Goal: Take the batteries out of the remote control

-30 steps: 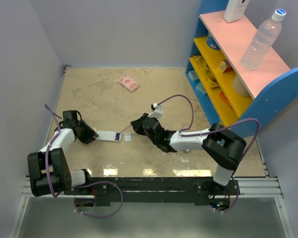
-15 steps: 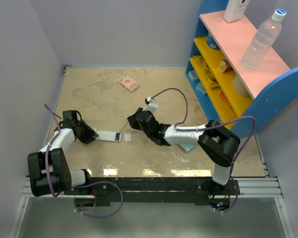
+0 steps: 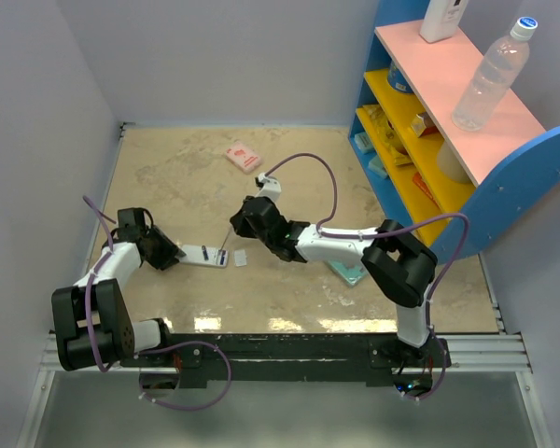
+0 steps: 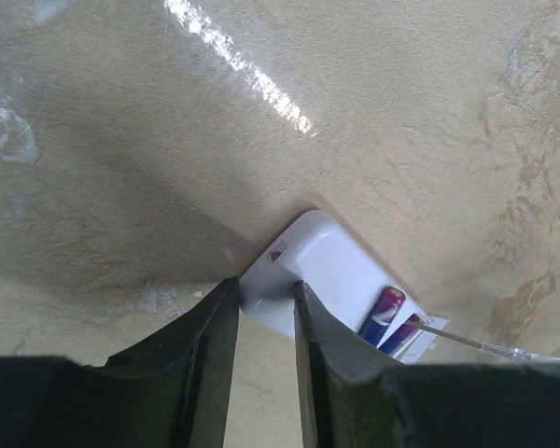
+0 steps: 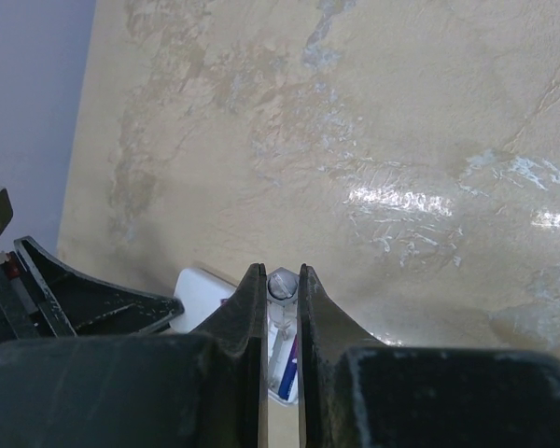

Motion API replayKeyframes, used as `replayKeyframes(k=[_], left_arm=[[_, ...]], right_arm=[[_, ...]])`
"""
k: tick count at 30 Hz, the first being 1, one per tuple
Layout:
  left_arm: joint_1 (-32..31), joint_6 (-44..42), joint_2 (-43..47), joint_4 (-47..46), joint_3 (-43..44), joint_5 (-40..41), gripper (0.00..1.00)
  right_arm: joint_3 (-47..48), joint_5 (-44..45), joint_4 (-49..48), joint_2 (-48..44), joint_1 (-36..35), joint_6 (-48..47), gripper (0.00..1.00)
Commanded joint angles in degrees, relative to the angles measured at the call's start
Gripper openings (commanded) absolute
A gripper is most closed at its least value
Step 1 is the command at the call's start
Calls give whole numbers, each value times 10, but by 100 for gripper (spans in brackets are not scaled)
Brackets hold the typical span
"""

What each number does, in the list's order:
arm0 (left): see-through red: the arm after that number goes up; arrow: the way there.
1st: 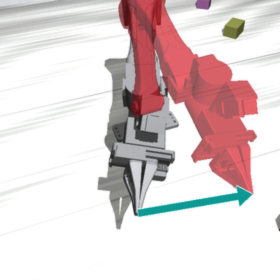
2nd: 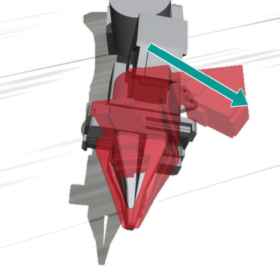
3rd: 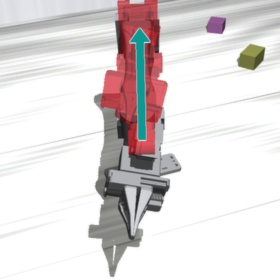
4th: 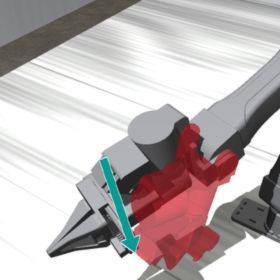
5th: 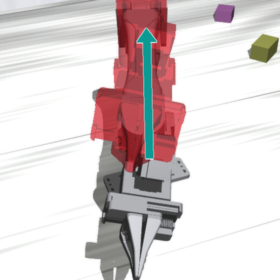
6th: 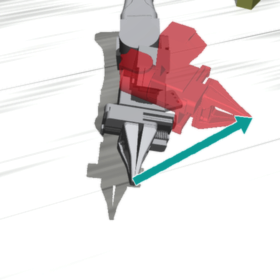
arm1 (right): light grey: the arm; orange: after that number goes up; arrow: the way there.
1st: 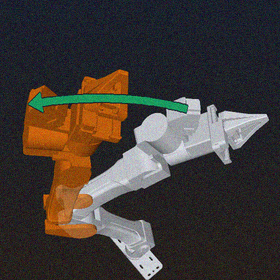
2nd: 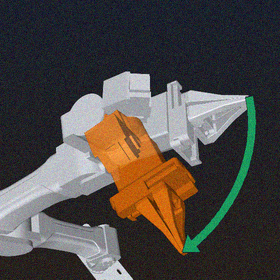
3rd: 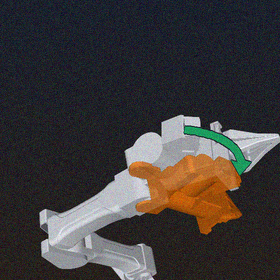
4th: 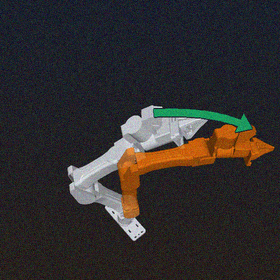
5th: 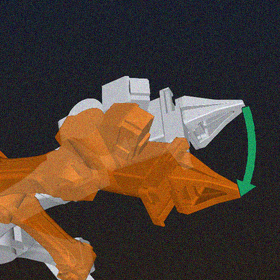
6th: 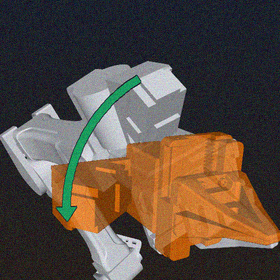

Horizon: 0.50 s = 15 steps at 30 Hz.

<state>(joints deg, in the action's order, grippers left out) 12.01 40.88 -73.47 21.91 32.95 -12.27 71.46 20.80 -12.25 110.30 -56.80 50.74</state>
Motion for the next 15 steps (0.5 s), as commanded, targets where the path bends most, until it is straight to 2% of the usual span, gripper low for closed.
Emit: replayKeyframes(k=[1,9,15], left_arm=[[-1,1,11,1,-11,-32,34],[-1,0,11,-1,-10,-36,34],[-1,0,12,-2,-9,-46,34]], right_arm=[[-11,-70,-27,-11,-3,16,0],[-9,-70,-29,-31,-2,-4,0],[-4,-84,-36,-56,-2,-64,0]])
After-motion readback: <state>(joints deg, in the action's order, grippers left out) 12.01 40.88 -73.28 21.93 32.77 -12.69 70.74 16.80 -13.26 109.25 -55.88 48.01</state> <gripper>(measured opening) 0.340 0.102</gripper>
